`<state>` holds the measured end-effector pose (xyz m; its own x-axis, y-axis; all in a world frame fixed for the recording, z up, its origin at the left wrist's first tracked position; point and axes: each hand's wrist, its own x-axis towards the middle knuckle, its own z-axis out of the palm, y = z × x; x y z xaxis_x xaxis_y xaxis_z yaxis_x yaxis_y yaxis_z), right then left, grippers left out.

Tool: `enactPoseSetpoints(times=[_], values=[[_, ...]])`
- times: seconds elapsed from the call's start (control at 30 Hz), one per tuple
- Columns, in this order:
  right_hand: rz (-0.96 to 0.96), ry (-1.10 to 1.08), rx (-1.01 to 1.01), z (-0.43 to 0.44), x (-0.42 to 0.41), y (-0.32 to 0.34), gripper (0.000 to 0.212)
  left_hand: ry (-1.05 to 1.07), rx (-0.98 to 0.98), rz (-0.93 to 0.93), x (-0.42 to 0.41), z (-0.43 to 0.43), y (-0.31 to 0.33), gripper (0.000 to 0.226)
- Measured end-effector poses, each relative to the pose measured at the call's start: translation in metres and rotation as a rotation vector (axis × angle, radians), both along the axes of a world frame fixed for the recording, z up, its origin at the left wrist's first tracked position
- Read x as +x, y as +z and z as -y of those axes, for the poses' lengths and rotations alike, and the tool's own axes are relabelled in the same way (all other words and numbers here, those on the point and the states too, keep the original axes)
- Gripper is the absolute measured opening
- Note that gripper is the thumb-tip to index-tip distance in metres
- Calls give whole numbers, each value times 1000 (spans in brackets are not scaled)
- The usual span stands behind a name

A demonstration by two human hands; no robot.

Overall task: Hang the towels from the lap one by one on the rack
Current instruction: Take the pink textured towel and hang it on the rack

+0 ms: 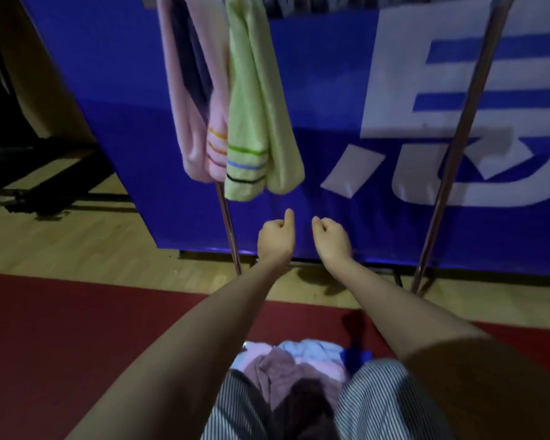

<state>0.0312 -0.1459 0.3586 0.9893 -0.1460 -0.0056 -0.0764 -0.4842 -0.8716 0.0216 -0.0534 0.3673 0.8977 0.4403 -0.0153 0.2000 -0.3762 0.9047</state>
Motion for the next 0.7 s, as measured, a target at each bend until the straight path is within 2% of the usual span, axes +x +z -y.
enactPoseSetpoints(times=[0.13, 0.37, 0.5, 0.57, 0.7], values=[[-85, -38, -84, 11, -6, -61, 50, -27, 35, -68, -3, 7, -56, 55], [-194, 24, -146, 15, -3, -172, 51, -13, 65, -251, 4, -1, -165, 55], [-249, 104, -132, 16, -4, -226, 50, -28, 56, -471, 7, -19, -240, 50], [-356, 150, -154, 18, -10, -247, 44, -172, 148, -606, 3, -24, -264, 42], [-620, 280, -251, 16, -14, -299, 37, -680, 406, -888, -17, -24, -314, 35]])
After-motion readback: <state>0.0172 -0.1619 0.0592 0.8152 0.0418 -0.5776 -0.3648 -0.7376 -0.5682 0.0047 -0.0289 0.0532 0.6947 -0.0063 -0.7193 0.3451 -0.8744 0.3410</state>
